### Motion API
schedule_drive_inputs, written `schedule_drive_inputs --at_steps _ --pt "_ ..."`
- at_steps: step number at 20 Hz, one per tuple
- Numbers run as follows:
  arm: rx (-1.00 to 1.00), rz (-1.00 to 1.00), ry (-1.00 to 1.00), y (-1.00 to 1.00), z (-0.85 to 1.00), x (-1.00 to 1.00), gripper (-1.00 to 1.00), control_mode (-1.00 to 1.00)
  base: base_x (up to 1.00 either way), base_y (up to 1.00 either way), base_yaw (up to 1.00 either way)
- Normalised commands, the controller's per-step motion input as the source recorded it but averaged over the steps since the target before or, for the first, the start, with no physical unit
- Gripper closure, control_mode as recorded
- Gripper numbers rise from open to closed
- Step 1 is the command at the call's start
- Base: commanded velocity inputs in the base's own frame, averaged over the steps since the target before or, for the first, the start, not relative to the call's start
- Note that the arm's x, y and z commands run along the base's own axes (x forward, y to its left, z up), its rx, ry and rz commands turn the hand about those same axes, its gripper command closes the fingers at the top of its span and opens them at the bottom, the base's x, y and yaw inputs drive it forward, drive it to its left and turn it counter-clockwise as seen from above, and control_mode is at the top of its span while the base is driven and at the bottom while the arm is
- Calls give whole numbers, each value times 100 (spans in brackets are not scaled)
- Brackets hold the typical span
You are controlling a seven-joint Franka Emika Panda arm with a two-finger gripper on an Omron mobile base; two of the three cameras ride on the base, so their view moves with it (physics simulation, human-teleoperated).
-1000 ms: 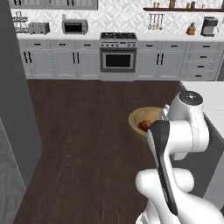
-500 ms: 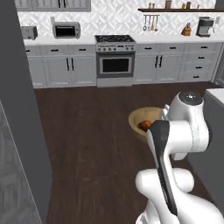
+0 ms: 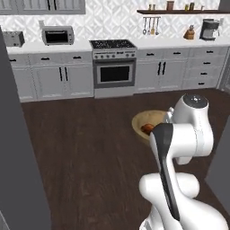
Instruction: Pick the chicken drumstick and bell pepper from their plates and place them in the bowl. Then put the bowl in the fridge.
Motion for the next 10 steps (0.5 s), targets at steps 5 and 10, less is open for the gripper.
schedule_drive_inputs --at_steps 5,10 --pt "0 0 0 0 0 0 100 100 100 -1 0" --pt "0 0 0 0 0 0 100 100 100 -1 17"
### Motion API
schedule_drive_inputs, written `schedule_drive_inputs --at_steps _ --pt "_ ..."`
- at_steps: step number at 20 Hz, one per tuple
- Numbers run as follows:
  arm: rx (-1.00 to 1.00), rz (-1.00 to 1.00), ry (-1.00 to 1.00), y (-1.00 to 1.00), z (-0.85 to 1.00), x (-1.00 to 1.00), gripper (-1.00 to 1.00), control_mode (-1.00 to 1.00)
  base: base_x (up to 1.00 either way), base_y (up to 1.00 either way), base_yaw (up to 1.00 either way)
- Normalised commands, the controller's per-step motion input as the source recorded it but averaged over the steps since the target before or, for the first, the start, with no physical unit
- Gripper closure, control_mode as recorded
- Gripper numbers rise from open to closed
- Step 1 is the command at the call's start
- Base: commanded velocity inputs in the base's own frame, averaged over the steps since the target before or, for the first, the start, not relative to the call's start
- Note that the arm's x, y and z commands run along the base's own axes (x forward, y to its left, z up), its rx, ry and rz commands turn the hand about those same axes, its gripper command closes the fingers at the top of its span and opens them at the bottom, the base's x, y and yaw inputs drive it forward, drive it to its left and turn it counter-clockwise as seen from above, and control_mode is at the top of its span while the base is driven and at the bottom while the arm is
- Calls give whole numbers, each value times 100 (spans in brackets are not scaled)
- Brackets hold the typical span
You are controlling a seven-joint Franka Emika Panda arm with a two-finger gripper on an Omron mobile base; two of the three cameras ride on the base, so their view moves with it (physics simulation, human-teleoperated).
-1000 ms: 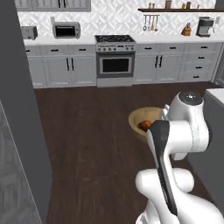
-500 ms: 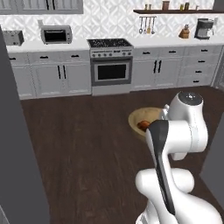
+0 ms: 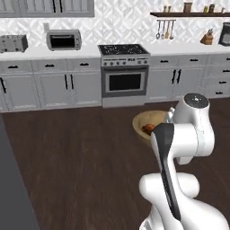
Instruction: Pick the chicken drumstick and bell pepper from their plates and place them in the bowl. Then put the bowl in the fridge.
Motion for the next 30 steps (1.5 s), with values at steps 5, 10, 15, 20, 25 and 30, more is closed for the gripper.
schedule_drive_inputs --at_steps 5,10,15,20,25,30 --pt "0 0 0 0 0 0 100 100 100 -11 63" --pt "0 0 0 0 0 0 100 100 100 -26 72" --pt "0 0 0 0 0 0 100 100 100 -32 68" --pt "0 0 0 0 0 0 100 100 100 -35 69" --pt "0 0 0 0 0 0 100 100 99 -36 73" --pt "0 0 0 0 0 0 100 100 83 -83 53"
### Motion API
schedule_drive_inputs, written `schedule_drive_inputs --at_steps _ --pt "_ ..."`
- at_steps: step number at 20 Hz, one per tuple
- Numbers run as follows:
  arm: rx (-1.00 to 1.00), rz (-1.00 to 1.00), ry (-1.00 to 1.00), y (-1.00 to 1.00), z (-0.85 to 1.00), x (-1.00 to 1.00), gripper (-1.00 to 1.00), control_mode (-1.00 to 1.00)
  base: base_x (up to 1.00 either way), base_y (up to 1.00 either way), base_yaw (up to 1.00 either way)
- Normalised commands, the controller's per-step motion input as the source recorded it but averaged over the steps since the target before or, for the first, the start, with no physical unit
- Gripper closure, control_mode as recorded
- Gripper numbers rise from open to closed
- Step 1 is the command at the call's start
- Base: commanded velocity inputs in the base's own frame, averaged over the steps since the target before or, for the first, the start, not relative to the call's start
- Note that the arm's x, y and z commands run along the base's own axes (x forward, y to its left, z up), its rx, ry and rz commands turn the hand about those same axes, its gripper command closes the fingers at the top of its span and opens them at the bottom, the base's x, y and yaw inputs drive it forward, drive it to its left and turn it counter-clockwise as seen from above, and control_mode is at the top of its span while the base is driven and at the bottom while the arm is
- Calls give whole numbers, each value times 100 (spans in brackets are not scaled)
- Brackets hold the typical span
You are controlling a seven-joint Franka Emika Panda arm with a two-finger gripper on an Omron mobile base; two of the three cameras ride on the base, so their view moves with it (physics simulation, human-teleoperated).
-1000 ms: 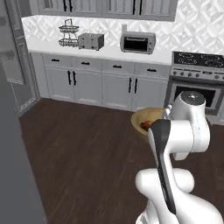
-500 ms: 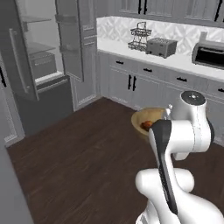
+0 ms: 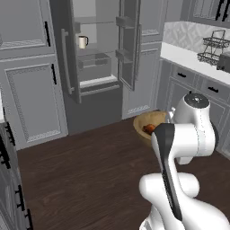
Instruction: Pick the chicken drumstick and bell pepper from their plates and place them in the bowl. Then put the bowl in the fridge.
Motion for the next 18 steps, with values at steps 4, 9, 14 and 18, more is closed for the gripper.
schedule_drive_inputs --at_steps 4,9,14,18 --pt "0 0 0 0 0 0 100 100 86 -98 44" --pt "0 0 0 0 0 0 100 100 94 -100 43" --pt "0 0 0 0 0 0 100 100 98 -86 20" --pt "0 0 0 0 0 0 100 100 77 -28 -8"
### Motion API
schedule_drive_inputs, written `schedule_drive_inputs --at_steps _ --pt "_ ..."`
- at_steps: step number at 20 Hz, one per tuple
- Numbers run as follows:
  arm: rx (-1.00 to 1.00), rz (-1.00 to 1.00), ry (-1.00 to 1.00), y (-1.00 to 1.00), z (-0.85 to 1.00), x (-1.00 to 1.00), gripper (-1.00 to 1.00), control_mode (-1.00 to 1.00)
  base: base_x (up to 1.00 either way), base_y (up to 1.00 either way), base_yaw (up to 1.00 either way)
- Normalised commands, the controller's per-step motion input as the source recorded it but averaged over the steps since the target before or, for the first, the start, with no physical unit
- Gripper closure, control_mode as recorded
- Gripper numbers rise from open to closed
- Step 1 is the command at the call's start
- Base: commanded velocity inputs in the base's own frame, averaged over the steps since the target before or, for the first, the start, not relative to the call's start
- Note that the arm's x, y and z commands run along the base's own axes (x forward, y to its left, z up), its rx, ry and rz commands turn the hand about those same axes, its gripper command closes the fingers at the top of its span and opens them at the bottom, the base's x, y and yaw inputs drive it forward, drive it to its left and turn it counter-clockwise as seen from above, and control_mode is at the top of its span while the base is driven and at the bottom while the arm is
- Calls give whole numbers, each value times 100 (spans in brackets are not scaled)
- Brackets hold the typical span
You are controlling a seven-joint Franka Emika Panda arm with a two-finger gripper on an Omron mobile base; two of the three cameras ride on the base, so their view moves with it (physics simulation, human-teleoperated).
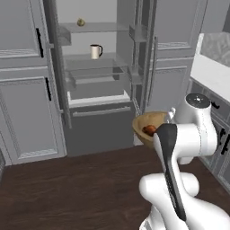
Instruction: Pick the chicken drumstick and bell pepper from their plates and place them in the bowl. Then put the bowl in the fridge.
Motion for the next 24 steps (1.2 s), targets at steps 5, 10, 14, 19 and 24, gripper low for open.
schedule_drive_inputs --at_steps 5,10,14,19,24 --pt "0 0 0 0 0 0 100 100 71 66 -13" --pt "0 0 0 0 0 0 100 100 73 50 -1" --pt "0 0 0 0 0 0 100 100 62 -1 4" --pt "0 0 0 0 0 0 100 100 44 -8 15" --pt "0 0 0 0 0 0 100 100 47 -45 17"
